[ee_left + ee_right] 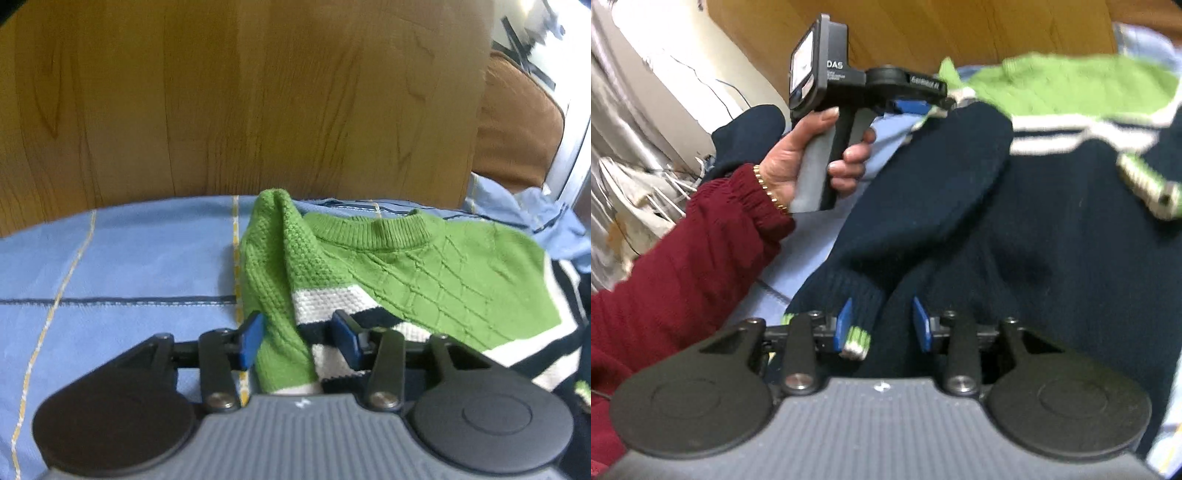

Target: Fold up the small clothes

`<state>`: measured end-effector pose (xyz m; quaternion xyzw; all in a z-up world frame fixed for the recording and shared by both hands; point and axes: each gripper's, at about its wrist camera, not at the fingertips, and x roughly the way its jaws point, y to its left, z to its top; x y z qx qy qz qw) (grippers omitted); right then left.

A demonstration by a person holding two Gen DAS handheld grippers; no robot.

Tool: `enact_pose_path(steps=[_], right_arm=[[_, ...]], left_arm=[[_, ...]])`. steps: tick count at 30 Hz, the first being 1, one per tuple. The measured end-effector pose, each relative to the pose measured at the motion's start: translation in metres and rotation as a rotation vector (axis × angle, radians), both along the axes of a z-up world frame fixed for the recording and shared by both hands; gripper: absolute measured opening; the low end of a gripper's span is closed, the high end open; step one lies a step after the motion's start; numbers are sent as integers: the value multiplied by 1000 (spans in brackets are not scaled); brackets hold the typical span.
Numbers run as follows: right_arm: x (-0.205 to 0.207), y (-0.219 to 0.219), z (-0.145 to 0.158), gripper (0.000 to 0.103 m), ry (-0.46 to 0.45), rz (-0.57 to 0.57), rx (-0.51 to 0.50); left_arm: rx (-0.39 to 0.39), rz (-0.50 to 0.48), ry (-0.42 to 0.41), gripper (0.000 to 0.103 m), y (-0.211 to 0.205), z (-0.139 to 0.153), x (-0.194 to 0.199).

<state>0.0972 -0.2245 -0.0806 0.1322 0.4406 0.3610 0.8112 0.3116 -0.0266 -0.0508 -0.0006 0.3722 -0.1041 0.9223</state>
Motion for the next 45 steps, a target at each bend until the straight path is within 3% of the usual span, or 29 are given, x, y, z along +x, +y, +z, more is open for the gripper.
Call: enact_pose_path(steps=[6, 10, 11, 12, 15, 18, 21, 23, 25, 28, 30, 32, 34, 36, 37, 38, 39, 42, 45], right_arm=[[-8, -10, 7, 42, 83, -18, 170], [-7, 1, -4, 42, 99, -41, 127], [-8, 1, -5, 37, 94, -48, 143], [-9, 2, -3, 9, 86, -48, 126], [-18, 0, 14, 9, 62, -15, 131], [-35, 4, 28, 10, -15, 28, 67], [-30, 5, 4, 12, 69, 35, 25], [-25, -15, 3, 15, 132, 13, 97], [-26, -48, 20, 16, 38, -53, 137], [-28, -101, 45, 31, -139, -236, 92], [-29, -114, 54, 51, -295, -326, -79], [-27, -108, 51, 60, -455, -310, -295], [-18, -94, 38, 61, -564, -233, -471], [-6, -77, 23, 61, -629, -148, -575], [-1, -72, 15, 60, -659, -109, -609], [6, -69, 8, 51, -679, -79, -642], [14, -69, 6, 17, -686, -62, -650], [29, -80, 35, 13, -635, -98, -570], [35, -108, 84, 12, -571, -232, -314]], left_arm=[[-5, 11, -2, 43, 2, 1, 2], [3, 22, -2, 44, 0, 0, 3], [6, 24, -2, 45, 0, 0, 3], [8, 24, -2, 45, 0, 0, 3], [7, 25, 5, 45, 1, 0, 3], [16, 30, 1, 47, -1, 0, 4], [34, 37, 9, 47, -2, 3, 2], [28, 24, 11, 44, 4, 10, -5], [-3, 22, -10, 44, 19, 21, -17], [-73, 48, -48, 44, 43, 40, -34], [-114, 63, -53, 44, 51, 50, -39], [-149, 60, -48, 44, 53, 60, -40], [-169, 36, -35, 44, 47, 66, -38], [-179, -3, -24, 44, 35, 71, -38], [-180, -24, -20, 45, 27, 73, -39], [-180, -44, -17, 45, 21, 75, -40], [-179, -68, -17, 45, 14, 78, -42], [-186, -141, -26, 48, 2, 85, -50], [-232, -212, -4, 54, -9, 90, -51]])
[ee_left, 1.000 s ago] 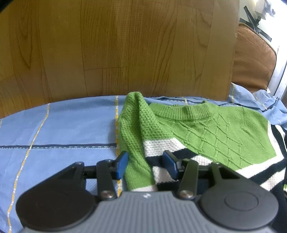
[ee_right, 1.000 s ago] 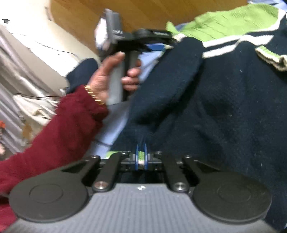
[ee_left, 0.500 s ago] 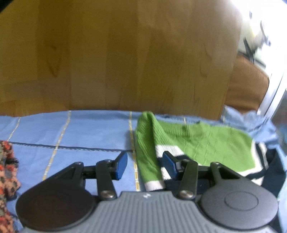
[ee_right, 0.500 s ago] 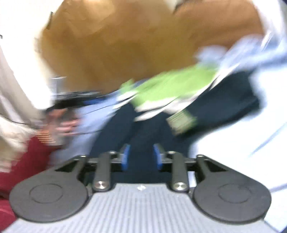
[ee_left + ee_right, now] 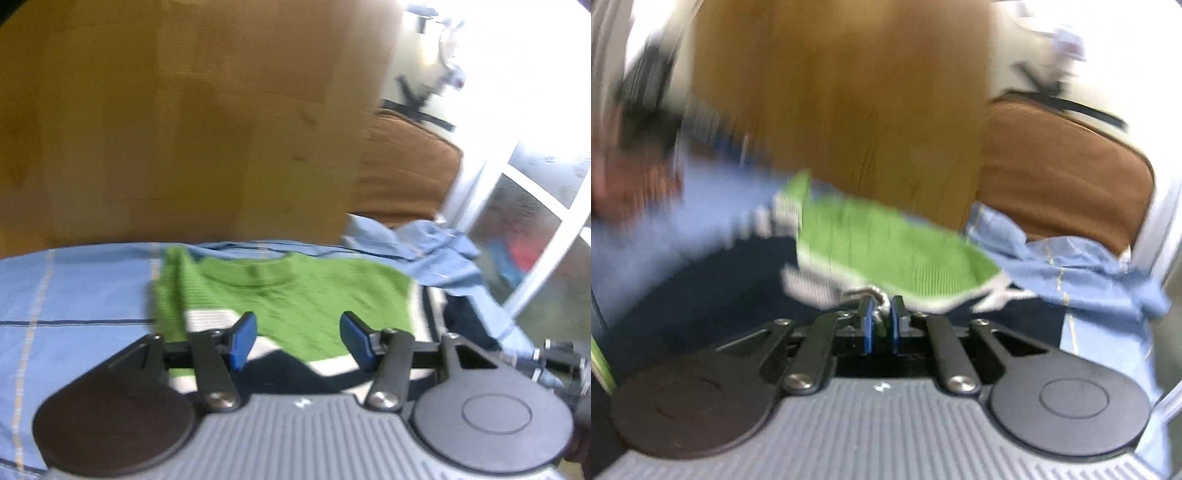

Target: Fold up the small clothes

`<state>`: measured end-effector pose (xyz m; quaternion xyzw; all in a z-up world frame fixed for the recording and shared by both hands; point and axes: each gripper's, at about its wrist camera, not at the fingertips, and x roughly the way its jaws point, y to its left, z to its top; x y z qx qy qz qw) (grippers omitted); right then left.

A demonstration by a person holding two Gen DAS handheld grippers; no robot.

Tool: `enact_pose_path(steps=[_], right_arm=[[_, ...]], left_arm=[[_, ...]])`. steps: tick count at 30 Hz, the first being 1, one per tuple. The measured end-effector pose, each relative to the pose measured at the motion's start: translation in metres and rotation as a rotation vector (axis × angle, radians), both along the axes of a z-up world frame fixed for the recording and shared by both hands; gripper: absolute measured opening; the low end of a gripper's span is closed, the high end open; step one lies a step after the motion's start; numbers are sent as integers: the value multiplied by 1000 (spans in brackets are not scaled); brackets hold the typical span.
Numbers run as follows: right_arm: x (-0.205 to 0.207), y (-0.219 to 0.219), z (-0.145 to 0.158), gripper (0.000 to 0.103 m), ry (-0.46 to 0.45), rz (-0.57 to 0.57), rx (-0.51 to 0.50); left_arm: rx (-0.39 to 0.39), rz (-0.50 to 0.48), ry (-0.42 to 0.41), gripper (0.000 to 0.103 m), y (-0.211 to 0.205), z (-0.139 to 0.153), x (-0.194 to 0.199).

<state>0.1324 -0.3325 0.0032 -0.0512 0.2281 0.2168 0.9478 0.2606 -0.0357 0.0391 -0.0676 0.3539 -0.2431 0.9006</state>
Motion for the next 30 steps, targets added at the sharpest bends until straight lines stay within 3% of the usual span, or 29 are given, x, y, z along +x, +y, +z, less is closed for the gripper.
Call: enact_pose_path(steps=[2, 3, 5, 7, 10, 18, 19, 21, 23, 25, 30], right_arm=[[-4, -11, 19, 12, -3, -5, 180], [-9, -7, 23, 12, -18, 0, 220], [-15, 8, 19, 12, -33, -15, 237], [-15, 15, 8, 12, -13, -35, 295], [-10, 32, -8, 12, -26, -78, 342], [-32, 47, -20, 12, -147, -47, 412], [-35, 48, -20, 12, -162, -41, 418], [-39, 54, -21, 12, -182, -22, 407], [-42, 61, -22, 12, -193, 3, 387], [-40, 66, -21, 12, -178, 15, 367], [-39, 54, -17, 17, -168, 33, 394]], left_arm=[[-53, -51, 39, 60, -9, 2, -2], [-88, -85, 62, 65, -16, 1, -4], [-135, -131, 93, 81, -27, -2, -11], [-194, -159, 124, 82, -37, -5, -20], [-323, -154, 212, 98, -40, -14, -25], [-511, -93, 415, 96, -40, -54, -12], [-540, -91, 438, 94, -42, -59, -11], [-599, -99, 473, 77, -45, -65, -11], [-612, -101, 503, 27, -50, -68, -7], [-587, -94, 484, 6, -52, -65, -3], [-426, 38, 258, 6, -16, -21, 13]])
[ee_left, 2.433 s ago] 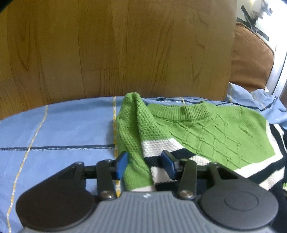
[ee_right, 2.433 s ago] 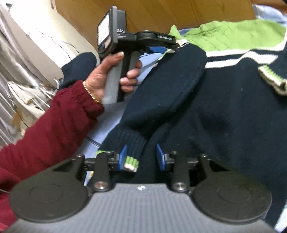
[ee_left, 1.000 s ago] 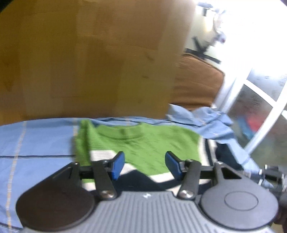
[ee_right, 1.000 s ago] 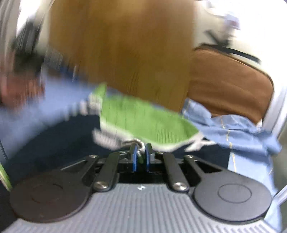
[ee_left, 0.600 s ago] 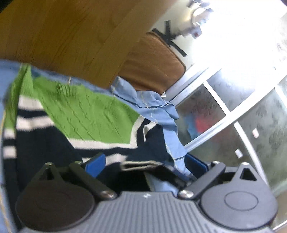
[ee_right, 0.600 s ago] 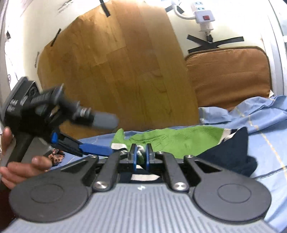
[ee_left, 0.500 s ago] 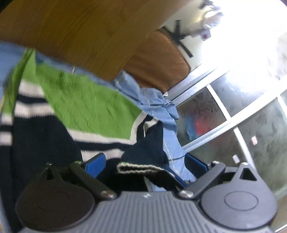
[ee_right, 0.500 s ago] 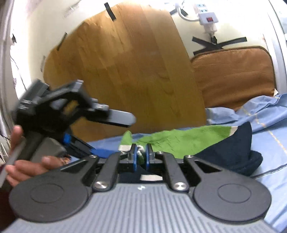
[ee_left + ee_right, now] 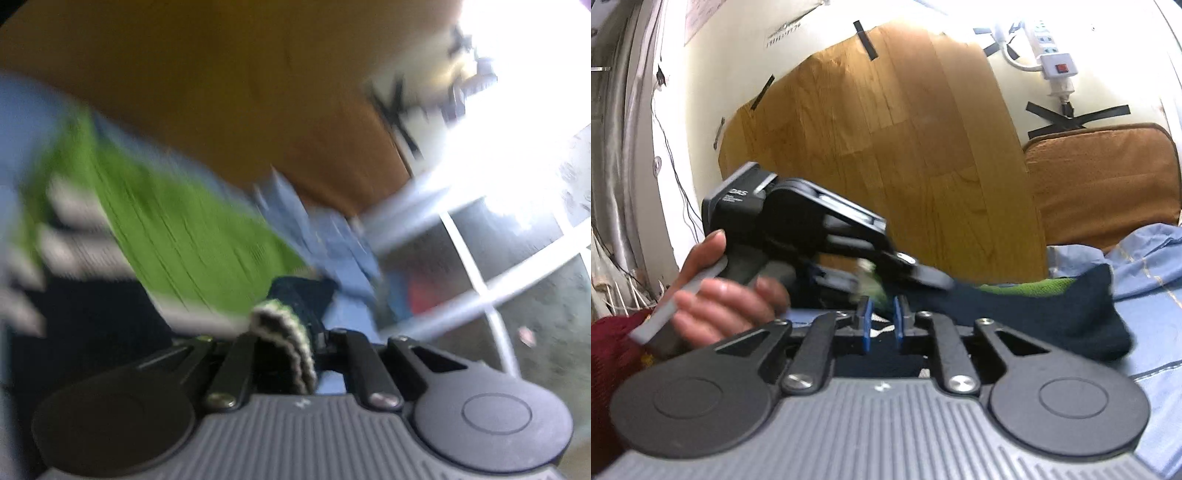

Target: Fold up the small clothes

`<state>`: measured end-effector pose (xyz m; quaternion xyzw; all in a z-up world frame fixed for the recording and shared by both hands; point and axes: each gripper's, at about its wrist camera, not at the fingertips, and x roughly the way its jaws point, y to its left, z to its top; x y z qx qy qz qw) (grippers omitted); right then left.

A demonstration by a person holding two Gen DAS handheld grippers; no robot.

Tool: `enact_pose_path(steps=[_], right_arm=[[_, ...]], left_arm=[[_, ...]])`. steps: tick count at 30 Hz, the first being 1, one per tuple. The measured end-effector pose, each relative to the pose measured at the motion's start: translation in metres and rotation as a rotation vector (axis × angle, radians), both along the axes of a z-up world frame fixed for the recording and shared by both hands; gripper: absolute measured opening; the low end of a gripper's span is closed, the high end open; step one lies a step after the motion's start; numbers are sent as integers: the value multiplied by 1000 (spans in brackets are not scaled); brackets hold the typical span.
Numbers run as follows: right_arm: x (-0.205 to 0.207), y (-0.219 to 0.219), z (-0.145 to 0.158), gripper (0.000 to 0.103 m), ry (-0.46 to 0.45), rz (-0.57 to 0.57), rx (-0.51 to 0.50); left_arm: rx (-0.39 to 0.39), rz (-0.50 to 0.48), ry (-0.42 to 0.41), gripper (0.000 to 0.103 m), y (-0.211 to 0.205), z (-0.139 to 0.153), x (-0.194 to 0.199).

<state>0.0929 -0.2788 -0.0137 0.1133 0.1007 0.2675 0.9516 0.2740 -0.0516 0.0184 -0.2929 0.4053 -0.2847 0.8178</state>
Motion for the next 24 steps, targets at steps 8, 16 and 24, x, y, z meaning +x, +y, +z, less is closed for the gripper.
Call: enact_pose_path(steps=[8, 16, 24], right_arm=[[-2, -59, -16, 19, 163, -169, -3], [-58, -65, -37, 39, 389, -88, -23], [-131, -31, -36, 23, 458, -35, -180]], left_arm=[[384, 496, -134, 6, 107, 48, 47], [427, 435, -11, 6, 108, 10, 82], [432, 390, -38, 6, 106, 15, 79]])
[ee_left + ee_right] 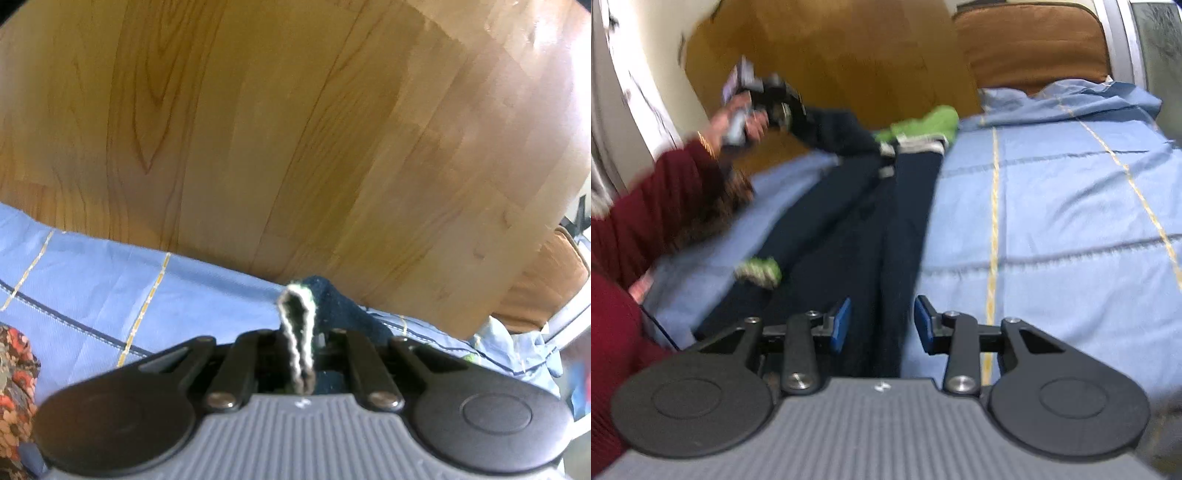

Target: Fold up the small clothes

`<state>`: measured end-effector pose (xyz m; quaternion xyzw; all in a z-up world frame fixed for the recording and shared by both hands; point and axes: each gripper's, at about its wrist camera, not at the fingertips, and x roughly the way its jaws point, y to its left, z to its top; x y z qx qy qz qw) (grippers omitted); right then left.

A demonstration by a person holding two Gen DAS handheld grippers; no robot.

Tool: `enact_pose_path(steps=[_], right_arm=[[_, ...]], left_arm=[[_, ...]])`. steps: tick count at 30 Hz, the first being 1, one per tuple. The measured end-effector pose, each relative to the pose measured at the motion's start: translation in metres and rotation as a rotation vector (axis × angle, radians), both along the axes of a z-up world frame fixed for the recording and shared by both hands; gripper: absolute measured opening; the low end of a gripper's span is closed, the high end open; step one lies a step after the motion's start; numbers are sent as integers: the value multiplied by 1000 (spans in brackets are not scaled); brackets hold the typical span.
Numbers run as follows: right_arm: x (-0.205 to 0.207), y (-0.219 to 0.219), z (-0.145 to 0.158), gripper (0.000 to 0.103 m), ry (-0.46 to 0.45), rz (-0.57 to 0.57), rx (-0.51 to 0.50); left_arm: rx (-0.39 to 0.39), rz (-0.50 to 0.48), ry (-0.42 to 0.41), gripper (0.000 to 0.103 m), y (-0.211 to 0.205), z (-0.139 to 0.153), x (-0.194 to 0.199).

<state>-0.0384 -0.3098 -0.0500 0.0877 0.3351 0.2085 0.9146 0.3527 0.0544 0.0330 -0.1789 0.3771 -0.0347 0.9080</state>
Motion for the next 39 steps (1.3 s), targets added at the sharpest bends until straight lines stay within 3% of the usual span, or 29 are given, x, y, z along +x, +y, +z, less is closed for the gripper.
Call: enact_pose_path(steps=[1, 5, 8, 10, 12, 14, 19, 21, 22, 23, 26, 28, 33, 36, 37, 38, 39], right_arm=[[-3, 5, -1, 8, -2, -4, -36], [-19, 16, 24, 10, -103, -5, -103], [-27, 42, 43, 11, -185, 116, -139], [-21, 60, 36, 22, -126, 249, -153], [-4, 68, 19, 43, -13, 338, -104], [12, 61, 12, 43, 39, 336, -50], [49, 29, 27, 43, -27, 232, 185], [72, 26, 9, 41, 18, 159, 164], [87, 30, -8, 36, 85, 114, 119], [96, 28, -21, 20, 116, 90, 126], [110, 15, -21, 20, 167, 70, 223], [109, 6, -16, 20, 143, 62, 256], [103, -14, -12, 24, 103, -7, 276], [100, -28, -15, 28, 100, -49, 313], [100, -32, -17, 29, 102, -61, 326], [101, -36, -19, 32, 103, -68, 334], [100, -39, -20, 34, 103, -74, 341]], left_arm=[[-1, -4, -3, 6, -1, 2, -1], [-12, -20, -17, 6, 4, 9, -7], [-26, -15, -34, 6, 10, 16, -12], [-29, -6, -34, 6, 14, 17, -14], [-42, 0, -24, 6, 17, 16, -15], [-53, -1, -21, 6, 20, 18, -17], [-59, -27, -51, 6, 17, 29, -28], [-67, -57, -73, 6, 15, 37, -35], [-69, -81, -90, 6, 11, 42, -41], [-72, -114, -109, 6, 6, 48, -48], [-56, -240, -207, 6, -14, 68, -81], [-29, -342, -276, 6, -34, 80, -109], [55, -696, -361, 7, -106, 86, -189], [151, -945, -298, 25, -152, 58, -238], [198, -1022, -267, 42, -165, 43, -253], [237, -1076, -246, 49, -172, 28, -266], [272, -1124, -225, 48, -177, 14, -278]])
